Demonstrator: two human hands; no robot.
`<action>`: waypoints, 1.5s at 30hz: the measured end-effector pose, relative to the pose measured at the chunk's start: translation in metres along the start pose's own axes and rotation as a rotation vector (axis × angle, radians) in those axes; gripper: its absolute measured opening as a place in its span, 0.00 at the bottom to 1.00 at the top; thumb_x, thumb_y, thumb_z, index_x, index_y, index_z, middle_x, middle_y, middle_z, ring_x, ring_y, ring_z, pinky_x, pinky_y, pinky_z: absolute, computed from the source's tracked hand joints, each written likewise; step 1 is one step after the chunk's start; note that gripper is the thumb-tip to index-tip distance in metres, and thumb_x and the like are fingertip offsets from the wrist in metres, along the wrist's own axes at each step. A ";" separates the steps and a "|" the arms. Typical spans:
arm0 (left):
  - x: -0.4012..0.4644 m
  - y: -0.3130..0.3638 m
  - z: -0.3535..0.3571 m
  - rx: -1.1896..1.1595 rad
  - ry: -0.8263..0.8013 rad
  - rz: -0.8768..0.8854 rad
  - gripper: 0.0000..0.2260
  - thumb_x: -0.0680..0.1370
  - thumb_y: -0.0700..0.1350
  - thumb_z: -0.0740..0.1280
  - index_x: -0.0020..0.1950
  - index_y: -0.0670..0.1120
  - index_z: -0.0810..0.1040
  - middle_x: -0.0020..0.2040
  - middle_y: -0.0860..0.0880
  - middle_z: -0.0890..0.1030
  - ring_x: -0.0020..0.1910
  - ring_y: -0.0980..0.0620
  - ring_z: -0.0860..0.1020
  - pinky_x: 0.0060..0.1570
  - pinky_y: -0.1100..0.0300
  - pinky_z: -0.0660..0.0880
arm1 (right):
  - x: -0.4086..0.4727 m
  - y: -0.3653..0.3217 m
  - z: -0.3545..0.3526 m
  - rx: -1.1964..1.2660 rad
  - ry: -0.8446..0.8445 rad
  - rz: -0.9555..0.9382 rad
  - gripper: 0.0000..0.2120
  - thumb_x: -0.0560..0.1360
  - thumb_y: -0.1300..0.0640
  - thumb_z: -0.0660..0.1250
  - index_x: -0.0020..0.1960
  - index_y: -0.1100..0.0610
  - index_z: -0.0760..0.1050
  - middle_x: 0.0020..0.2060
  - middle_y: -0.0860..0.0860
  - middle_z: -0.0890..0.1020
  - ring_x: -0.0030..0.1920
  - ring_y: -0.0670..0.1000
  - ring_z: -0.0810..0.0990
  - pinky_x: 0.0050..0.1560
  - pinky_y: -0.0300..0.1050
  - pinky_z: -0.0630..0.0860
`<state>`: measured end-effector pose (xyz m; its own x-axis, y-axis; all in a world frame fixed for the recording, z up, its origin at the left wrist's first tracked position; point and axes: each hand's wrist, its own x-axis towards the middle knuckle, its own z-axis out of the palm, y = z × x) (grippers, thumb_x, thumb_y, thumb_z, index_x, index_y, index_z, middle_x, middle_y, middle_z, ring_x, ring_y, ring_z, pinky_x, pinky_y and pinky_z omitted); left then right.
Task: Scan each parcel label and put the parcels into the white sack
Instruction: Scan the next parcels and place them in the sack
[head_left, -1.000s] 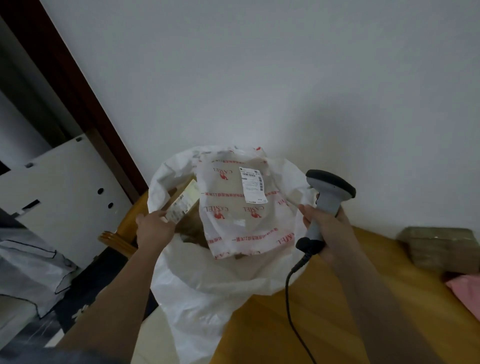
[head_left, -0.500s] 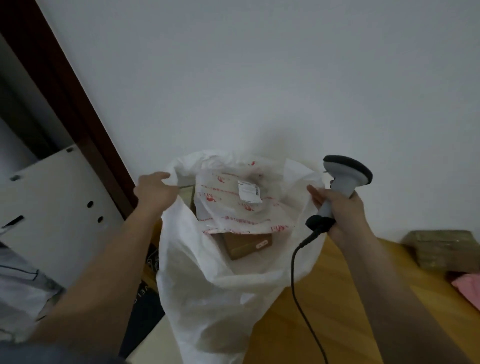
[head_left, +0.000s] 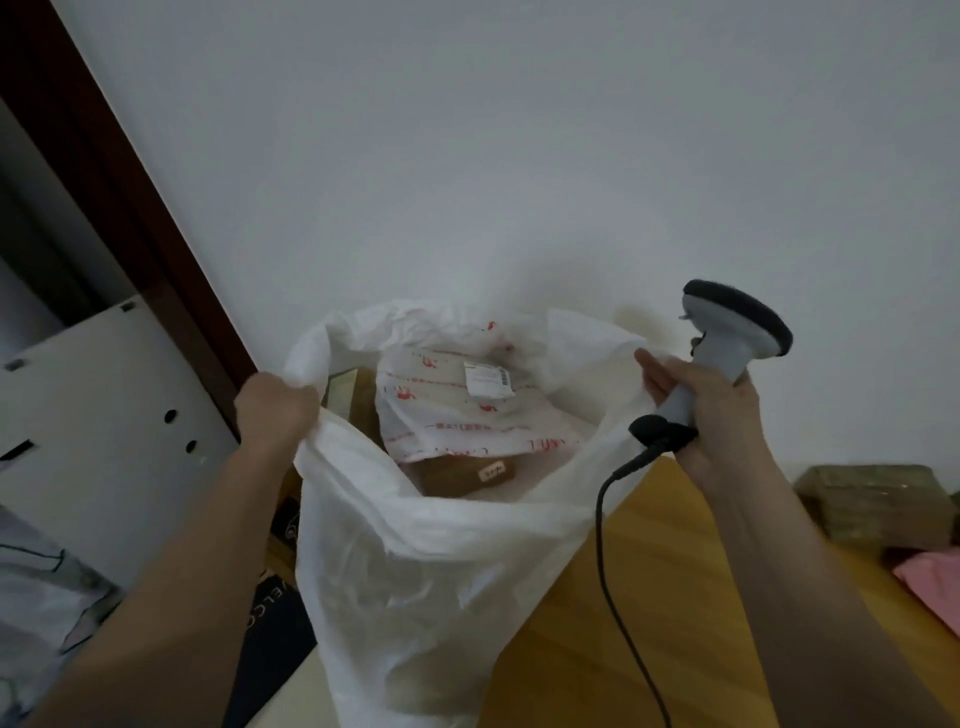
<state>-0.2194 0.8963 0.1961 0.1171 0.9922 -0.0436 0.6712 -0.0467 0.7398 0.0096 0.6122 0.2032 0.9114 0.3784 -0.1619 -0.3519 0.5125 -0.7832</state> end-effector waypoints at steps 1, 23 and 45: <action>-0.003 -0.005 0.002 0.035 -0.052 -0.015 0.10 0.77 0.37 0.64 0.54 0.32 0.75 0.40 0.42 0.72 0.33 0.47 0.71 0.27 0.59 0.65 | 0.001 0.005 -0.001 -0.022 0.015 0.031 0.16 0.76 0.71 0.65 0.60 0.57 0.71 0.54 0.59 0.80 0.52 0.57 0.85 0.59 0.49 0.79; -0.096 0.086 0.089 0.461 -0.159 0.387 0.20 0.76 0.49 0.69 0.66 0.47 0.69 0.68 0.42 0.60 0.69 0.40 0.60 0.66 0.46 0.64 | 0.045 -0.030 -0.058 -0.166 0.065 0.242 0.22 0.76 0.71 0.64 0.68 0.59 0.68 0.58 0.64 0.75 0.42 0.58 0.86 0.46 0.53 0.83; -0.302 0.189 0.299 0.101 -0.625 1.161 0.10 0.78 0.41 0.65 0.58 0.45 0.78 0.58 0.47 0.74 0.59 0.48 0.70 0.61 0.52 0.70 | -0.026 -0.120 -0.268 -0.459 0.600 0.113 0.09 0.75 0.68 0.66 0.54 0.62 0.73 0.36 0.57 0.78 0.30 0.49 0.75 0.29 0.40 0.73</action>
<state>0.0910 0.5535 0.1481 0.9547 0.1510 0.2564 0.0008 -0.8630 0.5053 0.0850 0.3339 0.1410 0.8809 -0.1414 -0.4517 -0.4456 0.0744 -0.8921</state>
